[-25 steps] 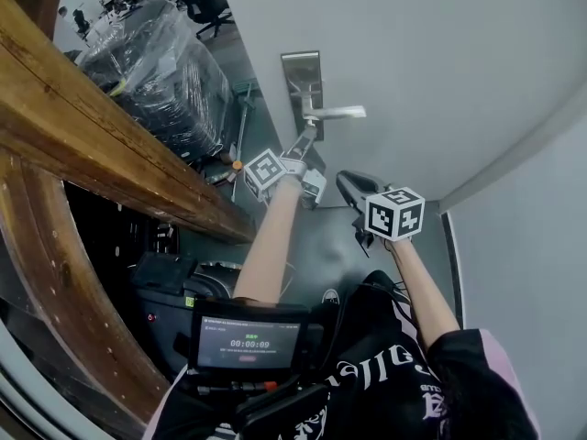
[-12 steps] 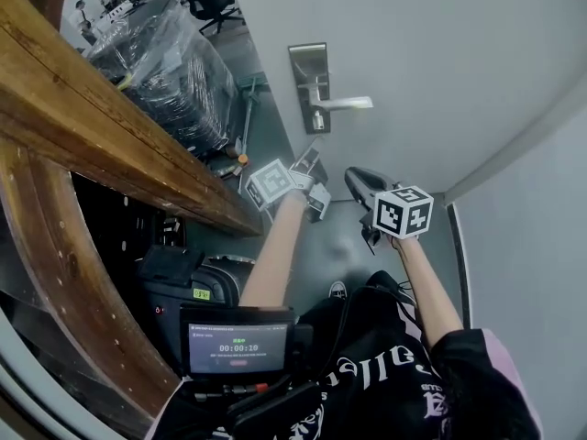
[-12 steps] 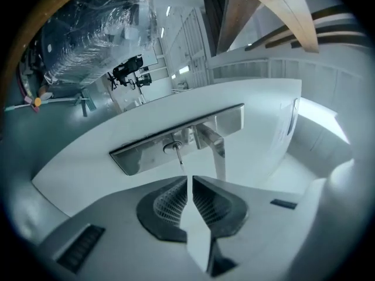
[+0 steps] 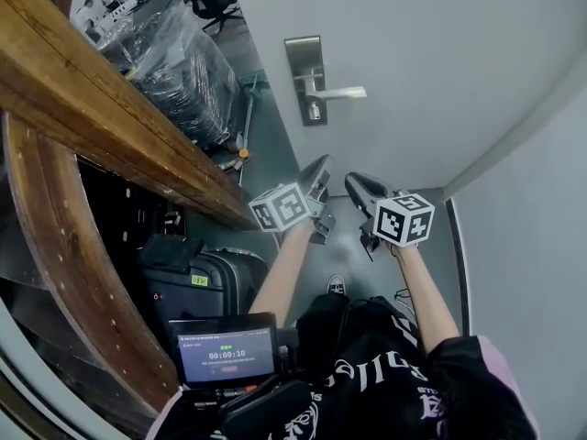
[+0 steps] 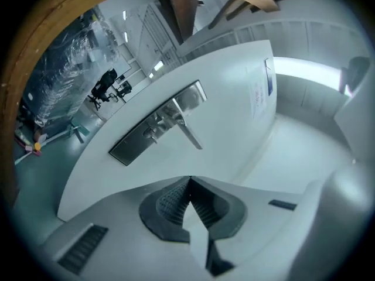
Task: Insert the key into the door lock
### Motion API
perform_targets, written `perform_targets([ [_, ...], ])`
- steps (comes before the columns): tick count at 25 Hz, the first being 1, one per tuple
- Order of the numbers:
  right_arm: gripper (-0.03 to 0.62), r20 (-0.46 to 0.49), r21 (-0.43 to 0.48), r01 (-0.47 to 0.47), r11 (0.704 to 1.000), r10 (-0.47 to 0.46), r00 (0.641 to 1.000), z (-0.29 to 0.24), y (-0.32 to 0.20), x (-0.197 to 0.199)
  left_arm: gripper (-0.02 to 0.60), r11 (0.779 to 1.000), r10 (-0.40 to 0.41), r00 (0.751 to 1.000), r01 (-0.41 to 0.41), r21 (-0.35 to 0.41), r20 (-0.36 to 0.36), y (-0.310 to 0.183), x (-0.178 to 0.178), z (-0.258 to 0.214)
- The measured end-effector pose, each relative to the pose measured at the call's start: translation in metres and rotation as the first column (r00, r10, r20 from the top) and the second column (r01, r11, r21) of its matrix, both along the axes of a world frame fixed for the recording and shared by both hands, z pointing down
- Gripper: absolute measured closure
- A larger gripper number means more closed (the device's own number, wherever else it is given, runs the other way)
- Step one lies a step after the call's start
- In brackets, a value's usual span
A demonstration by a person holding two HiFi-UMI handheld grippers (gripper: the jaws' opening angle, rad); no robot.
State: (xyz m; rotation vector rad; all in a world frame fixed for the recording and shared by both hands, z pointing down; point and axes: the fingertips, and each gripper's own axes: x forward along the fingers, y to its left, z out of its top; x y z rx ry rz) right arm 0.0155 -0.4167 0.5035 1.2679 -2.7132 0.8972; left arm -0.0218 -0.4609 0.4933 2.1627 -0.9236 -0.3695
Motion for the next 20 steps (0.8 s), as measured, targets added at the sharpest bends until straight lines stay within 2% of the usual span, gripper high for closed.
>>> perform_targets([
  [3, 0.556, 0.01, -0.001, 0.007, 1.0, -0.007, 1.0, -0.003, 0.022, 0.008, 0.577, 0.998, -0.022, 0.992, 0.014, 0.064, 0.123, 0.027, 0.01, -0.012],
  [6, 0.556, 0.02, -0.001, 0.013, 1.0, -0.013, 1.0, -0.01, 0.047, 0.023, 0.577, 0.992, -0.039, 0.969, 0.009, 0.124, 0.244, 0.059, 0.029, -0.024],
  [11, 0.556, 0.04, 0.001, 0.037, 0.999, -0.037, 0.998, -0.015, 0.109, 0.049, 0.577, 0.976, -0.083, 0.891, -0.017, 0.216, 0.446, 0.131, 0.058, -0.03],
  [18, 0.556, 0.03, 0.027, 0.098, 0.995, -0.099, 0.995, -0.012, 0.208, 0.075, 0.577, 0.96, -0.124, 0.824, -0.041, 0.275, 0.553, 0.241, 0.088, -0.022],
  [20, 0.556, 0.034, 0.026, 0.108, 0.994, -0.109, 0.993, -0.011, 0.232, 0.078, 0.577, 0.961, -0.12, 0.814, -0.048, 0.271, 0.569, 0.269, 0.092, -0.015],
])
